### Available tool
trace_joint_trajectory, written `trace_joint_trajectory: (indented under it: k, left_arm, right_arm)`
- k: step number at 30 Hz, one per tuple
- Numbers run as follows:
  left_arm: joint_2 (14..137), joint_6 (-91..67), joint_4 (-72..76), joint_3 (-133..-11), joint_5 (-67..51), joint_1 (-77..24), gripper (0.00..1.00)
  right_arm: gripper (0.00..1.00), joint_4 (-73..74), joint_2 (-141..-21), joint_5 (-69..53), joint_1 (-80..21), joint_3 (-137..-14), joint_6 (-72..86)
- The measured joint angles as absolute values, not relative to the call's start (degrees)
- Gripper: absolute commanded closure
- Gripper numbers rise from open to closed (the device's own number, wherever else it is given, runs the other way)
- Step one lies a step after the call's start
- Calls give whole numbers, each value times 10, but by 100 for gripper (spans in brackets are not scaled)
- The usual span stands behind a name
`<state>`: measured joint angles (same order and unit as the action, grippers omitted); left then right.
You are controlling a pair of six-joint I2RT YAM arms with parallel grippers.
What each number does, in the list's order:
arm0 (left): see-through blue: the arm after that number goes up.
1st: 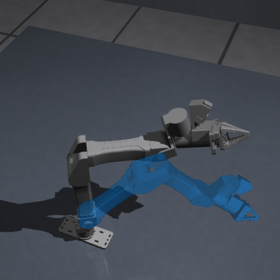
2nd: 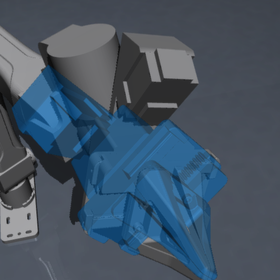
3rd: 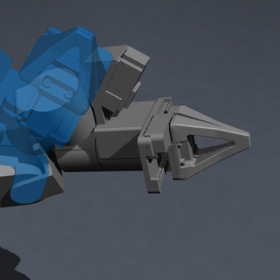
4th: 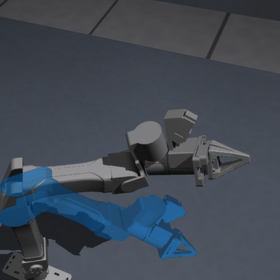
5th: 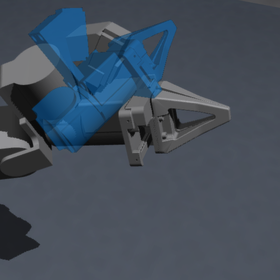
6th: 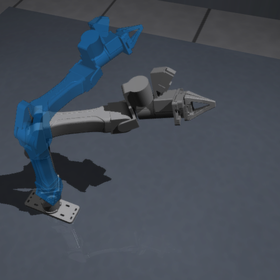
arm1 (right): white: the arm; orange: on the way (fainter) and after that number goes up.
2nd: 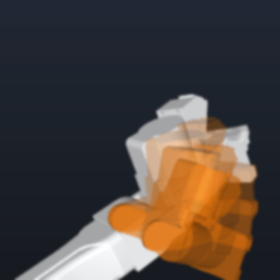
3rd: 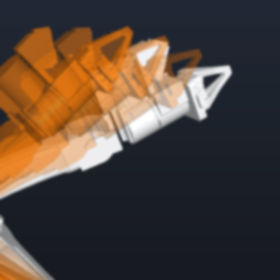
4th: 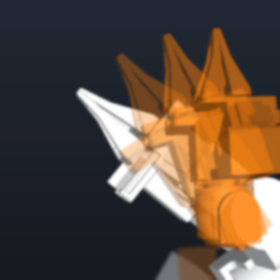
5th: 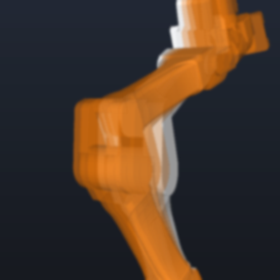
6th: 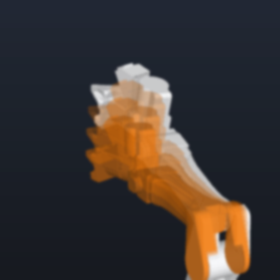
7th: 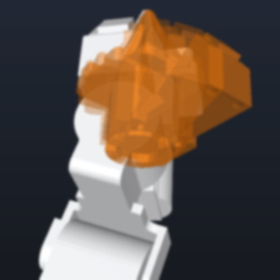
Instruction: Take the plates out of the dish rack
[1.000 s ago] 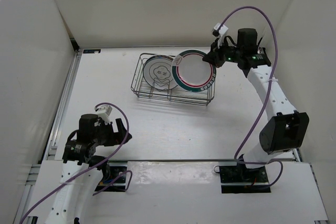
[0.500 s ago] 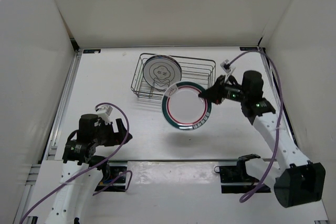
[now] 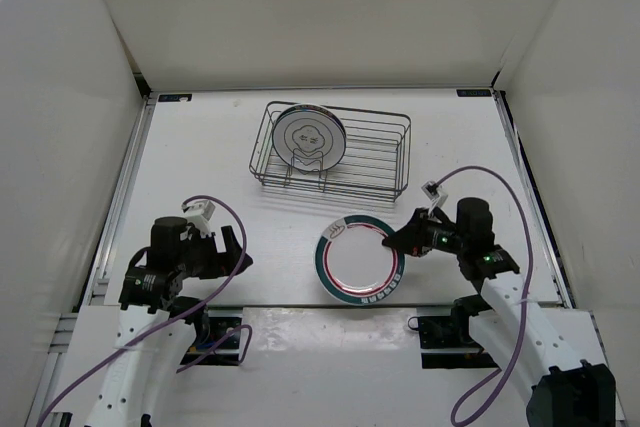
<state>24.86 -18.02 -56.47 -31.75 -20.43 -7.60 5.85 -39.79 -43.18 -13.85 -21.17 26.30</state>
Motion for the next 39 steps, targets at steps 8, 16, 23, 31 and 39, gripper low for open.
trace_joint_trajectory:
  k: [8,16,23,31,39]
  left_arm:
    - [254,-180,-565,-317,-204,-76,0]
    - [263,-180,-565,-317,-204,-76,0]
    - [266,-180,-565,-317,-204,-76,0]
    - [267,-180,-565,-317,-204,-76,0]
    - [267,-180,-565,-317,-204,-76,0]
  right_arm:
    - [100,-24,-399,-414,-139,-73,357]
    - [100,-36,-397,-393,-139,-57,365]
    - [100,-46,-410,-372,-139,-32,369]
    - [70,-41,-419,-338,-139,-25,371]
    - [57,23,-420,-317,-139,-50,341]
